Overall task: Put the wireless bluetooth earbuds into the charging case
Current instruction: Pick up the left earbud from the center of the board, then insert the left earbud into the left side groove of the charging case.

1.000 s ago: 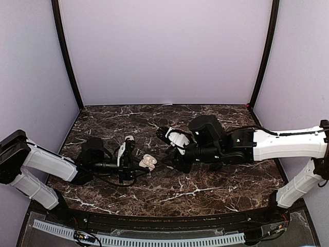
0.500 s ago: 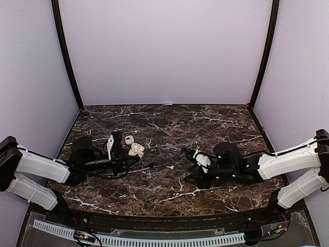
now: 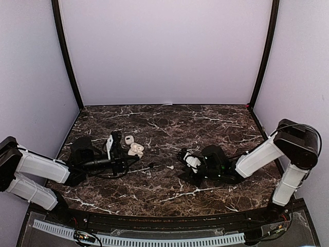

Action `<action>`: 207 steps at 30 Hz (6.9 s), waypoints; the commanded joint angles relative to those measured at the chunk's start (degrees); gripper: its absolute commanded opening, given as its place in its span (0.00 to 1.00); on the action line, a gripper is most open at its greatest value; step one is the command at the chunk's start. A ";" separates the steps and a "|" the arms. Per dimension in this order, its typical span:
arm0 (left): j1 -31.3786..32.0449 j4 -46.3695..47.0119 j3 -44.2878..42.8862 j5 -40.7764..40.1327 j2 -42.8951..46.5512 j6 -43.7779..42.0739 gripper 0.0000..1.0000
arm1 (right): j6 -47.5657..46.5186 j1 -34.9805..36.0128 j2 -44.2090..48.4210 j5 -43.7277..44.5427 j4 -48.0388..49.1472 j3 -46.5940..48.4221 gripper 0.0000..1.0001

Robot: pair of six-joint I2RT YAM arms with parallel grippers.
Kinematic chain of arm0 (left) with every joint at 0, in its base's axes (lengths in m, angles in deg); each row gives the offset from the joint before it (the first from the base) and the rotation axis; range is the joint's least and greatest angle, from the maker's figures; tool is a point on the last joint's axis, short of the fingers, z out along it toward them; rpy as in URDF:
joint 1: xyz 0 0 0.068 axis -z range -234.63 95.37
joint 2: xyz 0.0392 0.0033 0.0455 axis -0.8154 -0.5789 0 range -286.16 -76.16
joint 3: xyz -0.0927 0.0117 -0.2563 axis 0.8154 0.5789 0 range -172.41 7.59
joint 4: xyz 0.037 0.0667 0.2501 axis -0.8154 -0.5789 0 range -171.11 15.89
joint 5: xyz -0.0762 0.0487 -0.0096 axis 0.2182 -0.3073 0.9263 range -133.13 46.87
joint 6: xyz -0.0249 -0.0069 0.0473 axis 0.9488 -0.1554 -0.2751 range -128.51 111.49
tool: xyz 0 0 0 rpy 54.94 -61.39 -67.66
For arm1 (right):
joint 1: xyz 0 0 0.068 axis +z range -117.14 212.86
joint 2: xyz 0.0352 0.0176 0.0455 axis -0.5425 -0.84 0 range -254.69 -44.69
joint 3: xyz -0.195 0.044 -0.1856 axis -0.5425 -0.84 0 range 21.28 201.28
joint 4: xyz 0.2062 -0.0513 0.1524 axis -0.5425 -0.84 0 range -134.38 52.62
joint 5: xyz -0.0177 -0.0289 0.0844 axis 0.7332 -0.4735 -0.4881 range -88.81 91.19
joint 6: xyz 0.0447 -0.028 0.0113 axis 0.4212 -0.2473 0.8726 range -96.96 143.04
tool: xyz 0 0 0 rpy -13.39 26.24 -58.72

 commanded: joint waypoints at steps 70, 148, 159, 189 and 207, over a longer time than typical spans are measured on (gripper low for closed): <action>5.18 23.70 8.93 8.78 -7.67 -18.60 0.16 | 3.63 -1.67 11.33 -18.18 -17.64 8.85 0.07; 11.40 16.87 7.53 7.64 -8.25 -30.00 0.12 | -31.62 31.04 20.55 24.31 -12.34 6.77 0.08; 11.40 14.51 5.38 11.35 -9.85 -26.71 0.12 | -36.88 31.54 19.38 26.64 -17.31 9.98 0.09; 11.31 13.25 4.56 13.56 -10.56 -26.20 0.12 | -39.85 32.46 13.95 26.44 -18.72 13.78 0.06; 11.84 14.04 7.90 4.21 -6.08 -33.76 0.11 | -5.59 32.47 9.73 20.69 -28.22 25.94 0.00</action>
